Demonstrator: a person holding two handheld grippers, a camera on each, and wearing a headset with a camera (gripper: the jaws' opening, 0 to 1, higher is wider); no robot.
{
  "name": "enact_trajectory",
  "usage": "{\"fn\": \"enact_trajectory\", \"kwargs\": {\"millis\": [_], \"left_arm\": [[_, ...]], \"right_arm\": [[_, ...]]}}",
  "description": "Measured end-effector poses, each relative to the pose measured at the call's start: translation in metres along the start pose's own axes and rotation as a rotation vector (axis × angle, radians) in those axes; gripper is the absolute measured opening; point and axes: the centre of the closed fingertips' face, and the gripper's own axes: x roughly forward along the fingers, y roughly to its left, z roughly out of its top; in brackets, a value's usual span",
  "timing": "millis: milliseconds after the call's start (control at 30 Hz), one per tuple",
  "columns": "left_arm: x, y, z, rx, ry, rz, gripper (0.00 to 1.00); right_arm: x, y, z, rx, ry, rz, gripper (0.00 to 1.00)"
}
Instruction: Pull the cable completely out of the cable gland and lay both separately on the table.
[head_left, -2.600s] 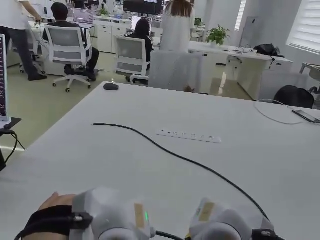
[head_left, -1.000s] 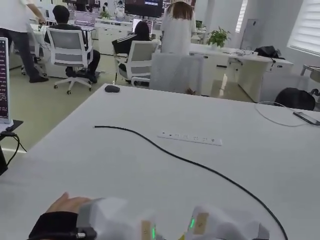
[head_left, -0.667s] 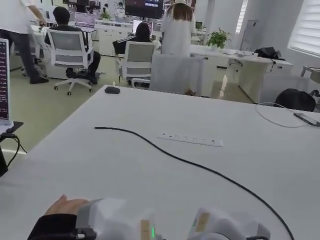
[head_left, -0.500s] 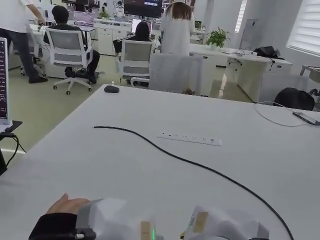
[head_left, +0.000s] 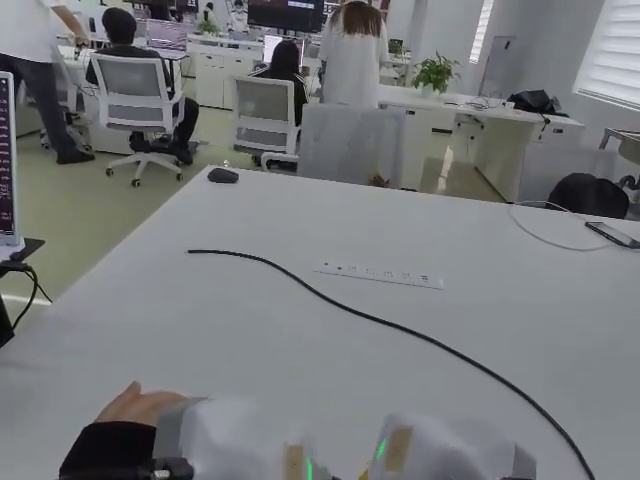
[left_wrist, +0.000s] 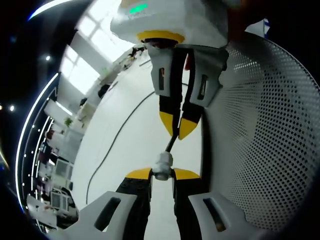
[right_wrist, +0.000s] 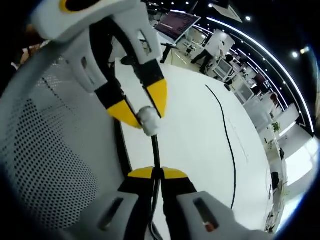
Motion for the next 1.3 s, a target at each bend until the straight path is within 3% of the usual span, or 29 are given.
{"fn": "enact_trajectory", "kwargs": {"millis": [67, 133, 167, 200, 300, 467, 600, 767, 833, 867, 900, 967, 1067, 1133, 1233, 1300], "left_arm": [[0.001, -0.003, 0.0, -0.043, -0.012, -0.019, 0.16], [-0.001, 0.002, -0.004, -0.035, 0.008, 0.005, 0.16], [-0.001, 0.002, -0.006, -0.067, 0.009, 0.0, 0.16], [-0.001, 0.001, -0.004, -0.122, -0.019, -0.013, 0.16], [-0.003, 0.009, -0.007, -0.149, -0.022, 0.011, 0.16], [-0.003, 0.014, -0.009, -0.228, -0.039, 0.009, 0.16], [-0.001, 0.017, -0.005, -0.293, -0.075, -0.034, 0.16], [0.005, 0.013, -0.008, -0.285, -0.055, -0.046, 0.16], [0.003, 0.014, -0.008, -0.276, -0.049, -0.042, 0.16], [0.002, 0.015, -0.006, -0.292, -0.062, -0.052, 0.16], [0.002, 0.013, -0.005, -0.298, -0.063, -0.061, 0.16], [0.0, 0.014, -0.005, -0.29, -0.061, -0.057, 0.16], [-0.003, 0.011, -0.005, -0.296, -0.06, -0.059, 0.16], [-0.007, 0.01, -0.007, -0.301, -0.057, -0.057, 0.16], [-0.014, 0.009, -0.01, -0.306, -0.048, -0.052, 0.16], [-0.018, 0.01, -0.014, -0.312, -0.041, -0.046, 0.16]], "right_arm": [[0.002, 0.0, -0.002, 0.024, 0.002, 0.012, 0.04], [0.002, 0.001, -0.005, 0.01, 0.023, 0.011, 0.04], [0.003, 0.002, -0.006, 0.009, 0.026, 0.013, 0.04], [0.003, 0.002, -0.007, 0.015, 0.029, 0.014, 0.04], [0.001, -0.002, -0.007, 0.03, 0.025, -0.002, 0.04], [0.0, -0.002, -0.007, 0.036, 0.023, -0.006, 0.04], [0.0, -0.005, -0.005, 0.041, 0.014, -0.009, 0.04], [0.001, -0.004, -0.002, 0.11, -0.02, 0.044, 0.04], [0.004, -0.011, 0.011, 0.209, -0.089, 0.102, 0.04], [0.007, -0.02, 0.016, 0.233, -0.097, 0.138, 0.04], [0.01, -0.025, 0.018, 0.248, -0.089, 0.171, 0.04], [0.024, -0.053, 0.025, 0.263, -0.119, 0.157, 0.04], [0.059, -0.082, 0.017, 0.314, -0.085, 0.182, 0.04], [0.073, -0.088, 0.015, 0.335, -0.085, 0.196, 0.05], [0.105, -0.095, 0.001, 0.446, -0.046, 0.229, 0.05], [0.116, -0.106, -0.008, 0.453, -0.011, 0.173, 0.08]]}}
